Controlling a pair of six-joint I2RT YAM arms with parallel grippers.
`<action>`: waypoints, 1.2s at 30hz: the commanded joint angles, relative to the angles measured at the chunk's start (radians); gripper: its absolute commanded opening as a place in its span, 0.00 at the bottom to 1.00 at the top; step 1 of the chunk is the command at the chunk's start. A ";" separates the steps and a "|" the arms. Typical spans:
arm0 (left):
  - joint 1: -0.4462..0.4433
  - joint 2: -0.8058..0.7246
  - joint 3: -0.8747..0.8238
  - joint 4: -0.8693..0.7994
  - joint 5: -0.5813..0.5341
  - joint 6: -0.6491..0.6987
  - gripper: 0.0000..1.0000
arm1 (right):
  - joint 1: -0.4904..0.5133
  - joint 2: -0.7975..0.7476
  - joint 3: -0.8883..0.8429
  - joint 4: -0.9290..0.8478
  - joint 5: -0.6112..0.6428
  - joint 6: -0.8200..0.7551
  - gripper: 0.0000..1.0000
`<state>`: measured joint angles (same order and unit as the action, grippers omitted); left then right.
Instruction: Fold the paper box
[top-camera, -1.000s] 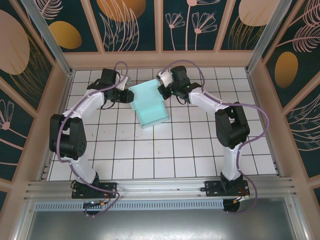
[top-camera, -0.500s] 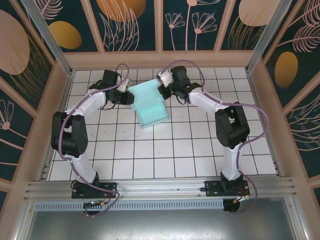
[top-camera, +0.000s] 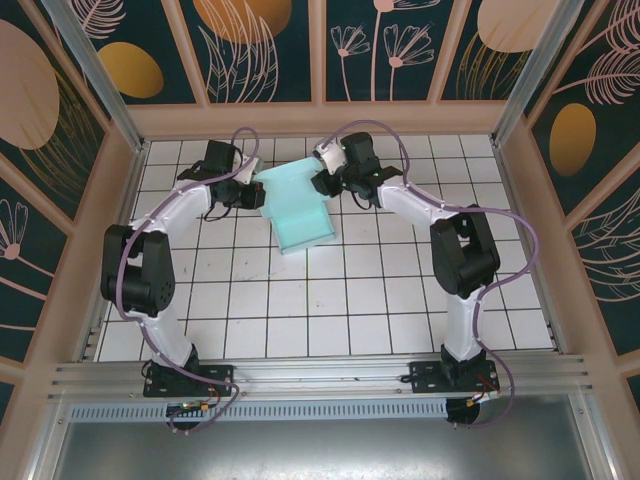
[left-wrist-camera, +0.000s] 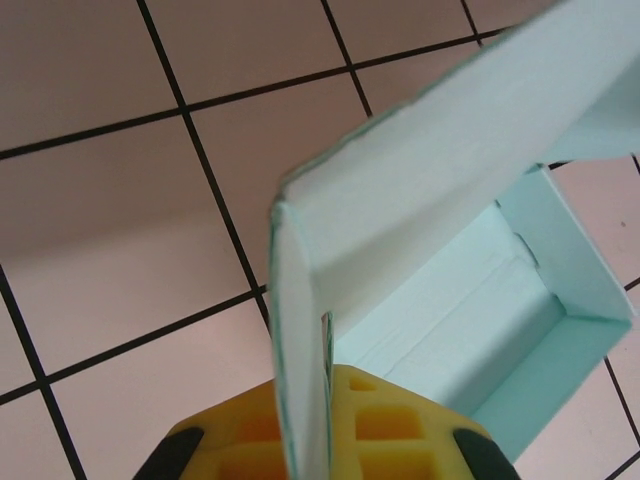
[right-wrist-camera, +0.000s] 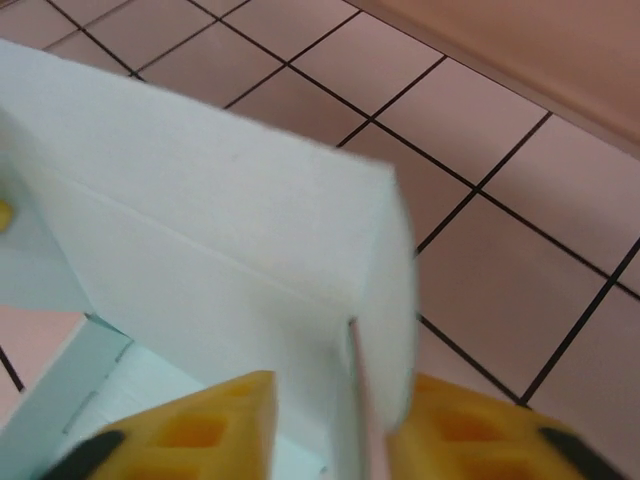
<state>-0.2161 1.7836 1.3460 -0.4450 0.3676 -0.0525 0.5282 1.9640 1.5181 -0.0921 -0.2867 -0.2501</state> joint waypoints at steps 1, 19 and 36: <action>-0.005 -0.113 -0.056 0.118 0.002 0.030 0.00 | -0.007 -0.107 -0.048 0.091 -0.052 0.041 0.47; -0.067 -0.176 -0.166 0.261 -0.173 0.109 0.00 | -0.024 -0.147 0.089 -0.212 0.008 0.037 0.86; -0.069 -0.163 -0.140 0.214 -0.076 0.167 0.00 | -0.033 0.081 0.441 -0.688 0.046 -0.082 0.56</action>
<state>-0.2836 1.6230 1.1763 -0.2138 0.2478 0.0902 0.5034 2.0064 1.8950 -0.6746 -0.2493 -0.3092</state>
